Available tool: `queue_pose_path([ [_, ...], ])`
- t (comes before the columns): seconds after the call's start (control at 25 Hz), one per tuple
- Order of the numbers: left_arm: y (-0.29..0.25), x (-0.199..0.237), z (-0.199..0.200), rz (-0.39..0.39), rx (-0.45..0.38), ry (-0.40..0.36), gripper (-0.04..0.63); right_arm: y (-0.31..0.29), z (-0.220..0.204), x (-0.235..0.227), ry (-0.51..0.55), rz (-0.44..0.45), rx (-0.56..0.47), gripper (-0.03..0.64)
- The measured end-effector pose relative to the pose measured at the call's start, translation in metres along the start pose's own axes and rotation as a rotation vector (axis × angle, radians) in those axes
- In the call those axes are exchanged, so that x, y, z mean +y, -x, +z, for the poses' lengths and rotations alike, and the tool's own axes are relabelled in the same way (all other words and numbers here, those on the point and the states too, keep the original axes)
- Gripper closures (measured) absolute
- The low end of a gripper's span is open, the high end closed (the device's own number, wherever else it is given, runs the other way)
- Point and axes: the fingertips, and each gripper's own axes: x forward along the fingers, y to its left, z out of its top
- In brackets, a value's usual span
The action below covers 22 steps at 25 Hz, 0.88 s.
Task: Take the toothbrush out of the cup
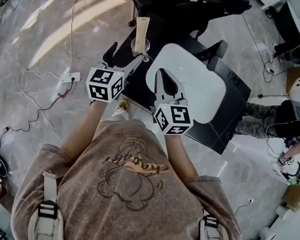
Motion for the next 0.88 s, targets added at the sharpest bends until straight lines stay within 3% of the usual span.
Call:
queue_pose_path([
  [0.48,-0.078,0.03,-0.02,0.009,0.081,0.007,0.181,-0.006,-0.006,0.008,-0.007,0.015,0.023,0.598],
  [0.88,-0.127,0.05,-0.048,-0.004,0.198,0.007,0.194,-0.01,-0.011,0.003,-0.013,-0.006,0.041,0.598],
])
